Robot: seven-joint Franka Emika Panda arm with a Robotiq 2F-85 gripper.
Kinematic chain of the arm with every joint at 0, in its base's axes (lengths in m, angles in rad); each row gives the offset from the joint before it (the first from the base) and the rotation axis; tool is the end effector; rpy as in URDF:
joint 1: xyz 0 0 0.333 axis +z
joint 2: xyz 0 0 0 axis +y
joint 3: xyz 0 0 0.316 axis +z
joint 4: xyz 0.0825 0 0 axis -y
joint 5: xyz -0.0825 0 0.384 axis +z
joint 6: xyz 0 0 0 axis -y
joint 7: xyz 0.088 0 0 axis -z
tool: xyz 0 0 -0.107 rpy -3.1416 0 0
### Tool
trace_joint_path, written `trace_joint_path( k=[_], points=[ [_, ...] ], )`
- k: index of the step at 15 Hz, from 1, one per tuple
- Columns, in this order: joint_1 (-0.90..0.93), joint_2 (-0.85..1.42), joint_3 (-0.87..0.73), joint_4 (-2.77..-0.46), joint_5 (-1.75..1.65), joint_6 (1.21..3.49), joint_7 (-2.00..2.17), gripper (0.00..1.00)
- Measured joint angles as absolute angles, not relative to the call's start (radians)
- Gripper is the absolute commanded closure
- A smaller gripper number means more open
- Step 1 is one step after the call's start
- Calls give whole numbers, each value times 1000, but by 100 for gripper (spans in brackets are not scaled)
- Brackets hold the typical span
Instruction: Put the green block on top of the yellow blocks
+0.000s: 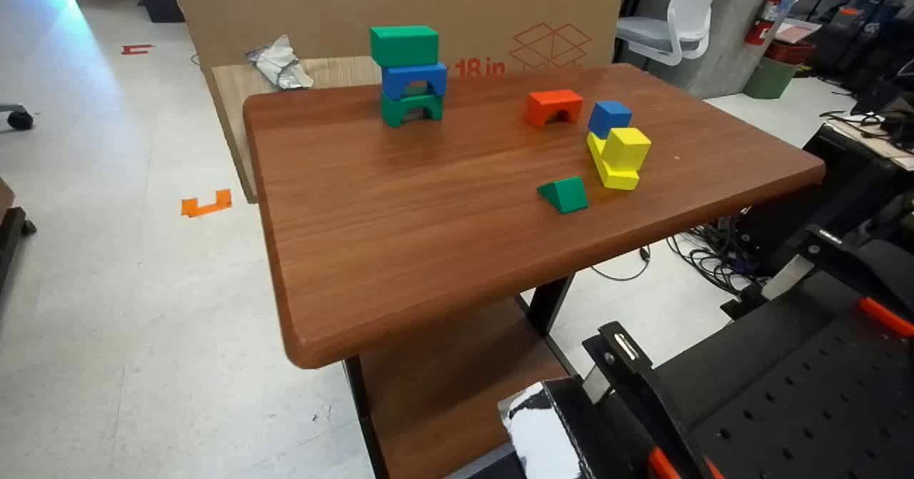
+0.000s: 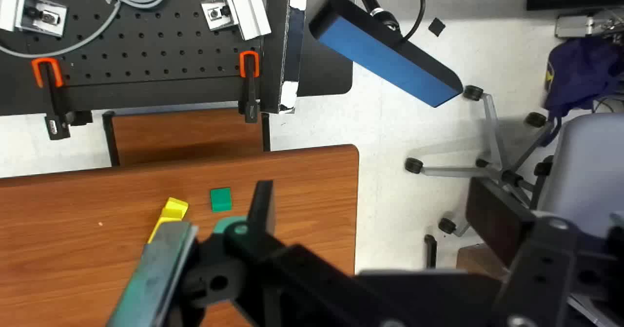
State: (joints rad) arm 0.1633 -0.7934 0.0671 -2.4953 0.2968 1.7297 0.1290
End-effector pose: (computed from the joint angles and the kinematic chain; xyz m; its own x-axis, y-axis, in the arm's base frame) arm 0.3012 0.1020 0.5426 0.9992 0.0400 -0.0096 0.0364 -0.9689 -0.2447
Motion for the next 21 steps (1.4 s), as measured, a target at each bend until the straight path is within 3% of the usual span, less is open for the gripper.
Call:
trace_joint_path(
  k=[15, 21],
  points=[
    [149, -786, 78, -2501, 293, 1733, 129, 0],
    [105, -650, 123, -2560, 222, 1925, 127, 0]
  ],
)
